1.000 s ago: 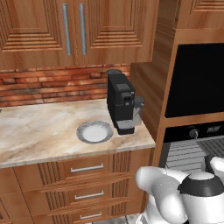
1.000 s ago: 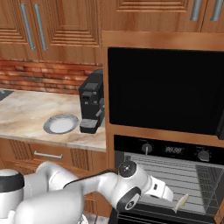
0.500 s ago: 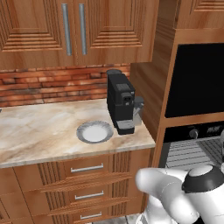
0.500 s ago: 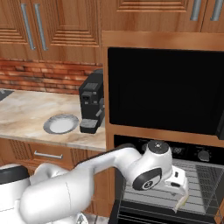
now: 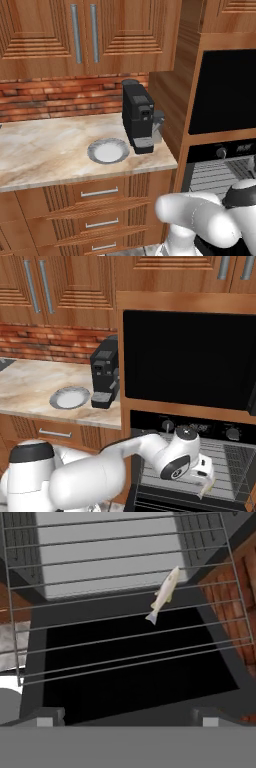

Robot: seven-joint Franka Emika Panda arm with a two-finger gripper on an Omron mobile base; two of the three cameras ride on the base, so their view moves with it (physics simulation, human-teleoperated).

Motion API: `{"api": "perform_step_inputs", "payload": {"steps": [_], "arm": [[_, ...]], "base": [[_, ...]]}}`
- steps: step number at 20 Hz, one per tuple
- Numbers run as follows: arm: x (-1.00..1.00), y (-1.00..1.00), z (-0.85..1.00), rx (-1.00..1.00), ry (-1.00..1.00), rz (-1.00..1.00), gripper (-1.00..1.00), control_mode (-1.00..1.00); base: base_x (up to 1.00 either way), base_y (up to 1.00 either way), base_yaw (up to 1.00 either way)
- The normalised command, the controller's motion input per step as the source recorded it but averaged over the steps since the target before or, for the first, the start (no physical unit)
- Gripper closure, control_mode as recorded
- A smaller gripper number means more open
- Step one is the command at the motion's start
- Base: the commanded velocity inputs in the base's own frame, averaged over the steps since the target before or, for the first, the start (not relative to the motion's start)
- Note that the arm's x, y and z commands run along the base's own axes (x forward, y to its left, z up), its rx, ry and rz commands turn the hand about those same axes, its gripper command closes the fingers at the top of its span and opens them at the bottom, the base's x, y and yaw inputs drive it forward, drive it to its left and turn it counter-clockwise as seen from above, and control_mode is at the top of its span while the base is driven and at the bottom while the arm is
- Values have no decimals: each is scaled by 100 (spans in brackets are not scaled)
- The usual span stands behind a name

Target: Take the fish from the oven and place it on the plate on the counter.

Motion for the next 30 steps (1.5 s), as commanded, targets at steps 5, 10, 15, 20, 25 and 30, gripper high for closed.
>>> {"api": "perform_step_inputs", "payload": {"steps": [5, 10, 15, 20, 25, 30], "arm": [[26, -4, -46, 1, -1, 5, -100, -100], [40, -8, -28, 0, -2, 5, -100, -100], [18, -25, -19, 1, -3, 2, -100, -100], [8, -46, -50, 5, -8, 0, -100, -100], [6, -31, -22, 2, -7, 0, -100, -100], [14, -13, -1, 0, -4, 0, -100, -100]], "base": [[0, 0, 0], [0, 0, 0], [0, 0, 0], [0, 0, 0], [0, 0, 0], [0, 0, 0]]}}
